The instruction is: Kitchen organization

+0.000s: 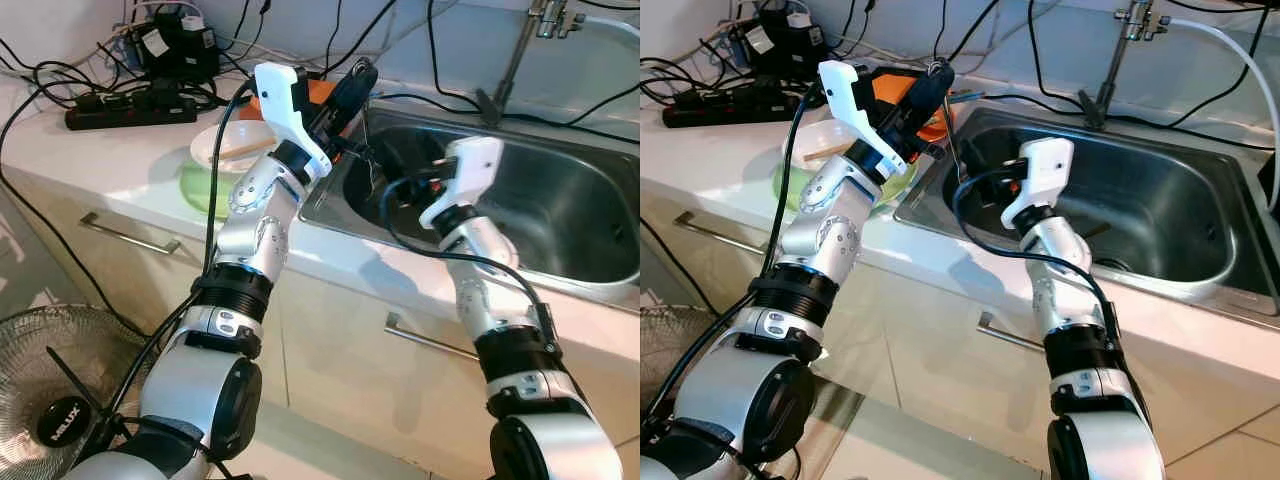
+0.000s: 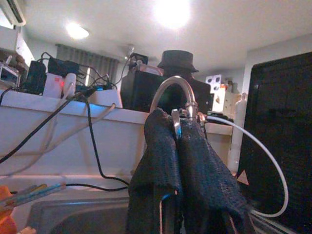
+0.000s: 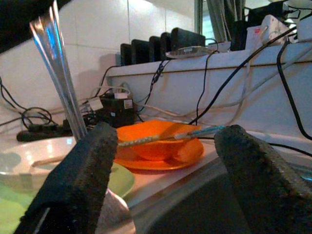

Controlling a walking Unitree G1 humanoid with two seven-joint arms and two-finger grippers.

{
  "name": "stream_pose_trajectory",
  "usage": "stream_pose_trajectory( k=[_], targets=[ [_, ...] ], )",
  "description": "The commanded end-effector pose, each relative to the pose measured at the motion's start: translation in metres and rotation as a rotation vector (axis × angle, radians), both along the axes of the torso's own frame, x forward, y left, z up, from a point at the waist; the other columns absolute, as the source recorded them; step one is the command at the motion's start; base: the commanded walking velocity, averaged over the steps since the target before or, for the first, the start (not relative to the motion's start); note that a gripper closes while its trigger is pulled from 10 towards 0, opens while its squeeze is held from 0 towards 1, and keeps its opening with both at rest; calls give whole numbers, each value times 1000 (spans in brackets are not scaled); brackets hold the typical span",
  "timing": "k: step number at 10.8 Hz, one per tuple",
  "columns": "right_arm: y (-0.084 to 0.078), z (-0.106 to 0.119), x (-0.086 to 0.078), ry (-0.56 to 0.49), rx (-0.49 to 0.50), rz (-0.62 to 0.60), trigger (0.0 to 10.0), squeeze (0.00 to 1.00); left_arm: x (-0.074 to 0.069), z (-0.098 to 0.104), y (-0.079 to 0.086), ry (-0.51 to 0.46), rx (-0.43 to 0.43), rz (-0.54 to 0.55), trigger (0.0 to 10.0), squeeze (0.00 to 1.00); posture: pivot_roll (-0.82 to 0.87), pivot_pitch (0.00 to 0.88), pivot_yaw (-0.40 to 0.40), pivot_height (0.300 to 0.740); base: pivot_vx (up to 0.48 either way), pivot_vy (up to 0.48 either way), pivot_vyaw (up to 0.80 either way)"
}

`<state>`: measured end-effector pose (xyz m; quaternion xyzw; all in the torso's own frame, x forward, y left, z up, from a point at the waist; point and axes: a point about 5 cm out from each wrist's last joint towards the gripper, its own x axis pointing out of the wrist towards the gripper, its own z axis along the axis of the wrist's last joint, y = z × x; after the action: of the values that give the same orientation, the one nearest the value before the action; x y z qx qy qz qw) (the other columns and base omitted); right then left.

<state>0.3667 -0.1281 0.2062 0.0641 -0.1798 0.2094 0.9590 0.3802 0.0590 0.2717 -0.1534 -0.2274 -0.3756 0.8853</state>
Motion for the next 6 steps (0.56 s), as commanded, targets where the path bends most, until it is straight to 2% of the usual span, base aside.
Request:
stream_pose_trajectory(
  k=[1,4,6],
  targets=[
    [0,5,-4,-27,24,39,10000,0,-2,6,-1,-29,8,-15,10000,0,135,0,29,740,0,0,0],
    [10,9,-16,-68,53,187,10000,0,-3,5,-2,-27,14,-14,10000,0,133,0,28,740,0,0,0],
    [19,3,-22,-59,6,253,10000,0,-3,5,-3,-26,14,-15,10000,0,136,0,27,740,0,0,0]
  ],
)
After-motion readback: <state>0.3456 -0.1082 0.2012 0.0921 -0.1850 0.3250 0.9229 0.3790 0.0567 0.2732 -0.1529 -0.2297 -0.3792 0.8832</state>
